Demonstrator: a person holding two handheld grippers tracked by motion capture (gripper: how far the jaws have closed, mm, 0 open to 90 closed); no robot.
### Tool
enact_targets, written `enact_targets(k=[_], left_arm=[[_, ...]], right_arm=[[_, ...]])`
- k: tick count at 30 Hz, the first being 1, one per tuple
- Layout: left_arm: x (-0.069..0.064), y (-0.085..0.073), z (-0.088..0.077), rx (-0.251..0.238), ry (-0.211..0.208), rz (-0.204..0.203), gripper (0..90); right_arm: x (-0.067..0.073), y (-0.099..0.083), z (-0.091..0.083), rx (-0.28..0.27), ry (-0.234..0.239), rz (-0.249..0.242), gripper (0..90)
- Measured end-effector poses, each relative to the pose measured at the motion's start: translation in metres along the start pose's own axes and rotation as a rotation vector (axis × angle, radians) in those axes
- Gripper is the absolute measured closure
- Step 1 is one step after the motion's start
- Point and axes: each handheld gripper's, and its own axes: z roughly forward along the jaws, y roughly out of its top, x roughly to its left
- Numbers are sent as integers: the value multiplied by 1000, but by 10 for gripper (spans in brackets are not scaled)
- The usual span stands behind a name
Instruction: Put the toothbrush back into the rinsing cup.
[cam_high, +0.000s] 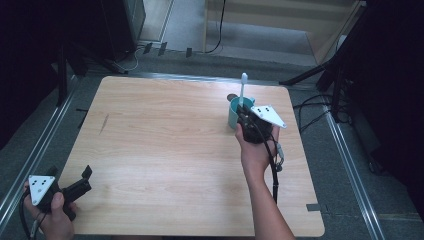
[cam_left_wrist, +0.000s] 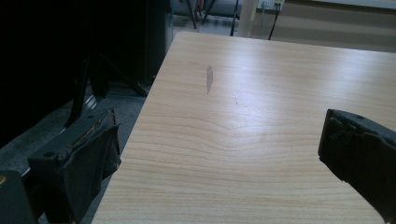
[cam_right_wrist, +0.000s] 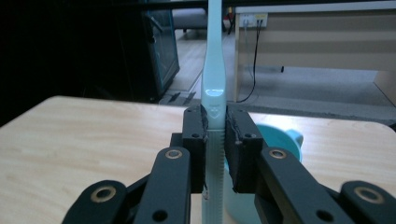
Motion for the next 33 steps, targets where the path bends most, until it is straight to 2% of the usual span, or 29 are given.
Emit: enact_targets(k=[5, 11, 18, 23, 28, 31, 33], left_arm=[[0, 0, 0, -1, -1, 3, 0], [0, 0, 0, -1, -2, 4, 0], [0, 0, 0, -1, -2, 4, 0], [0, 0, 0, -1, -1, 5, 0], [0, 0, 0, 0, -2, 4, 0], [-1, 0, 0, 0, -1, 3, 0], [0, 0, 0, 0, -2, 4, 0]], right_arm=[[-5, 11, 11, -32, -29, -5, 793], [-14, 16, 26, -59, -30, 30, 793], [-25, 13, 43, -62, -52, 66, 793], [-32, 8, 54, -54, -72, 55, 793], [-37, 2, 61, -47, -66, 73, 793], [-39, -1, 65, -49, -71, 60, 793], [-42, 0, 67, -61, -67, 84, 793]])
